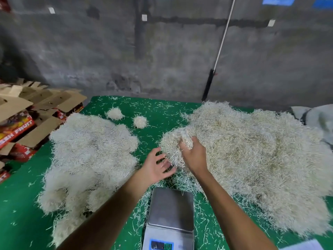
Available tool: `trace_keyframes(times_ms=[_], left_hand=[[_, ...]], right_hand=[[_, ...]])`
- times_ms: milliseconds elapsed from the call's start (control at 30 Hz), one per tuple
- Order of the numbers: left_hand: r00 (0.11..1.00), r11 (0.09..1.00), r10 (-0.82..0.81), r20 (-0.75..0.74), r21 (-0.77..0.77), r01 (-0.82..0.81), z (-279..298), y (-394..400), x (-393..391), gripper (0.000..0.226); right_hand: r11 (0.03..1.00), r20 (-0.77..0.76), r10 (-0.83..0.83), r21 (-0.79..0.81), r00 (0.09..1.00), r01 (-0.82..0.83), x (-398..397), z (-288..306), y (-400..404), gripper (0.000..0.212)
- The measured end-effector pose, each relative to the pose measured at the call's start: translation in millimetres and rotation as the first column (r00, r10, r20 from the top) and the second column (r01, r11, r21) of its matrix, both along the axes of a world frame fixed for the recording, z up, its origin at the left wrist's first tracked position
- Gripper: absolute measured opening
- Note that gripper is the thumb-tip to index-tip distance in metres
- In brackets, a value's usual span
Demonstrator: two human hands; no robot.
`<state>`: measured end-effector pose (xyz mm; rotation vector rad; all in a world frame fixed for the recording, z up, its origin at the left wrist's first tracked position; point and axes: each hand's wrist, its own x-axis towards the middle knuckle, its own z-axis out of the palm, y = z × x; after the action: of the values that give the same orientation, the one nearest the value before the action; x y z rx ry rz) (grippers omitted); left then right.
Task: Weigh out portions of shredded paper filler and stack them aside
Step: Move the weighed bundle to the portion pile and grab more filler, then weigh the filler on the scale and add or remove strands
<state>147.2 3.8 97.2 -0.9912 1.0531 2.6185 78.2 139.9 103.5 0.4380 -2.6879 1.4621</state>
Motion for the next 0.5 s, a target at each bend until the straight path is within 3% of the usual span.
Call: trace_keyframes(times_ms=[67, 133, 200, 267, 333, 367, 400, 467, 500], left_hand=[[0.999, 0.998, -0.035, 0.0, 0.06, 0.035, 2.0, 5.9, 15.9, 0.043], [0.999, 0.99, -0.028, 0.041, 0.14, 0.022, -4.3, 9.4, 17.8, 0.006], [0.999, 0.999, 0.025, 0.022, 0.02, -0.025, -14.4, 13.5, 23.0, 0.014], [0.997, 0.997, 0.074, -0.018, 0.012, -0.073, -22.4, 14.8, 28.2, 0.035], [0.993, 0.993, 0.118, 0.026, -0.007, -0.117, -35.6, 10.5, 26.8, 0.039], [0.987, 0.99, 0.139, 0.075, -0.009, -0.139, -41.5, 7.8, 27.3, 0.036], [0.979, 0.987, 0.162, 0.122, -0.033, -0.159, -47.4, 5.0, 26.1, 0.032], [0.962, 0.978, 0.203, 0.183, -0.092, -0.189, -54.5, -1.0, 26.6, 0.029], [0.97, 0.983, 0.166, 0.177, -0.108, -0.149, -60.8, -2.5, 25.6, 0.027]], right_hand=[[0.982, 0.271, 0.07, -0.19, 0.96, -0.018, 9.6, -3.5, -6.8, 0.079], [0.96, 0.476, 0.25, -0.236, 0.843, -0.151, 24.1, -15.2, -14.0, 0.062], [0.958, 0.528, 0.286, -0.169, 0.799, -0.231, 36.4, -30.8, -18.4, 0.039], [0.97, 0.461, 0.22, -0.009, 0.86, -0.244, 45.5, -43.7, -25.7, 0.055], [0.945, 0.24, 0.096, 0.282, 0.966, -0.164, 49.2, -53.3, -31.3, 0.065], [0.954, 0.126, 0.038, 0.289, 0.991, -0.074, 51.8, -56.1, -30.4, 0.067], [0.986, 0.072, 0.019, 0.161, 0.997, -0.031, 55.0, -59.9, -29.4, 0.064], [0.986, 0.021, 0.162, 0.026, 0.987, -0.163, 68.0, -70.5, -27.3, 0.061], [0.96, -0.029, 0.273, 0.08, 0.962, -0.27, 73.7, -76.4, -26.8, 0.061]])
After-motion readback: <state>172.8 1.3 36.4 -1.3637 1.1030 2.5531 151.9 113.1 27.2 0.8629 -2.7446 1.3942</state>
